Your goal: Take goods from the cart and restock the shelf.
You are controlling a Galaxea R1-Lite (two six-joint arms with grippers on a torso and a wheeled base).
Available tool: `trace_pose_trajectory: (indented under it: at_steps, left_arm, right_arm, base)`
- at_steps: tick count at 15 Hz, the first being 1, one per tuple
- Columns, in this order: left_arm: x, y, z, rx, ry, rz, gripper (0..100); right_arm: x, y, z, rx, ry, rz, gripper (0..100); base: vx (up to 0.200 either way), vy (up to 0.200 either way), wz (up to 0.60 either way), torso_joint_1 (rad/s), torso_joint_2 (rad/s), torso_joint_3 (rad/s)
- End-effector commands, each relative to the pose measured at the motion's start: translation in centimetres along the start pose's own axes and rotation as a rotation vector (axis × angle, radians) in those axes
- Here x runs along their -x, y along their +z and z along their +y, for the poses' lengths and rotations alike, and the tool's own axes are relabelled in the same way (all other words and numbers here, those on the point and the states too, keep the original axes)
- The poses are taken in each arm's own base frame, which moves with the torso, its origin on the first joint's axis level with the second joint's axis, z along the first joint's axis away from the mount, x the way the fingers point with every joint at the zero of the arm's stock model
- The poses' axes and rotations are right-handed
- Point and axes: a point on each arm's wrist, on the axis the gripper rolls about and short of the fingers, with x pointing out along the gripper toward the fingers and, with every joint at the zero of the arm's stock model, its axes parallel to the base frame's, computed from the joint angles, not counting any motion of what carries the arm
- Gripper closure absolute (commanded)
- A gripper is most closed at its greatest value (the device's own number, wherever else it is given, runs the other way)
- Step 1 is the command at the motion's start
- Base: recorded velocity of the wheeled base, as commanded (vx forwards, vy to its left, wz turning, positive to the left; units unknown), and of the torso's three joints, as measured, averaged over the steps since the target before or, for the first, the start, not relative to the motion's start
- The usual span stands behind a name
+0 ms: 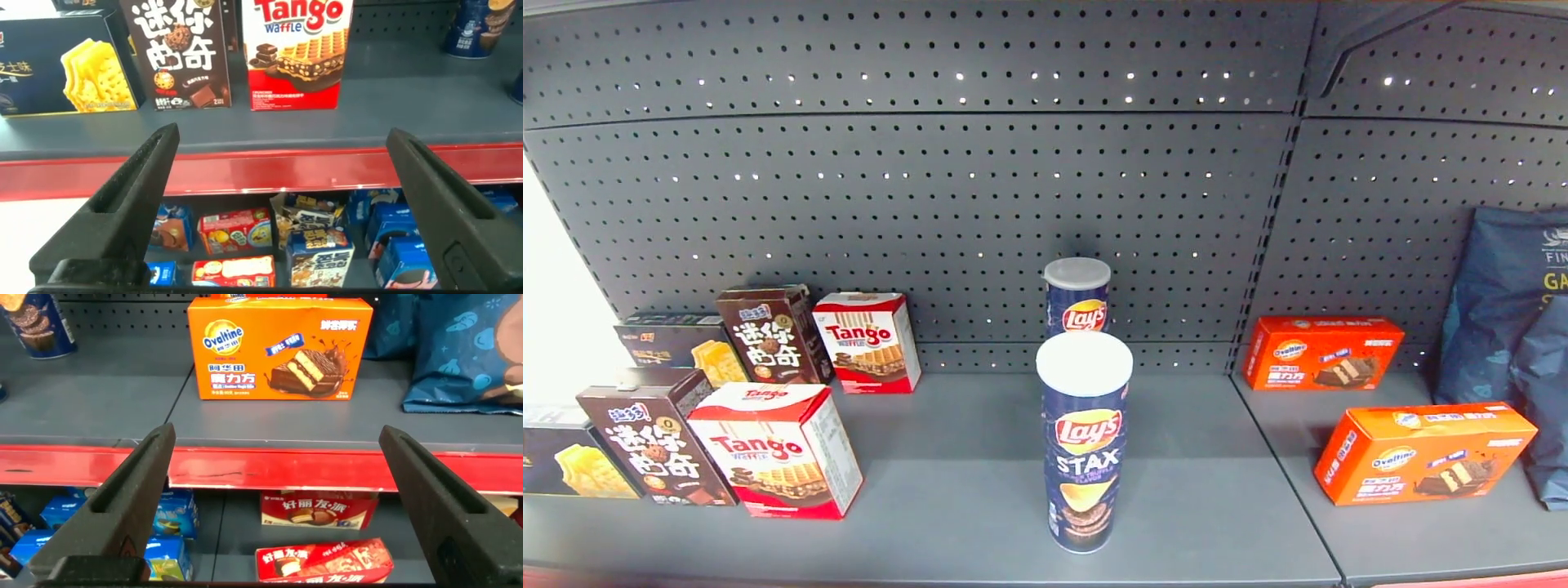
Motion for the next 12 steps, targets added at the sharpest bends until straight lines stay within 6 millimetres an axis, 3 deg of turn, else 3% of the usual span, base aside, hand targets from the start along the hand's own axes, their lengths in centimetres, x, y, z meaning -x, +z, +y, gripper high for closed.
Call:
trace_pose_trajectory:
  at_steps: [1,12]
  left_arm:
    - [0.00,0.01,0.00,0.000,0.000,-0.001,0]
    - [0.00,0.01,0.00,0.001,0.000,-0.001,0]
  right_arm:
    - [0.01,0.00,0.00,0.000,0.001,-0.001,0]
    - [0.02,0.04,0.00,0.000,0.001,-0.003,0]
  base:
    - [0.000,0.000,0.00,0.000,0.00,0.000]
    - [0.000,0.000,0.00,0.000,0.00,0.000]
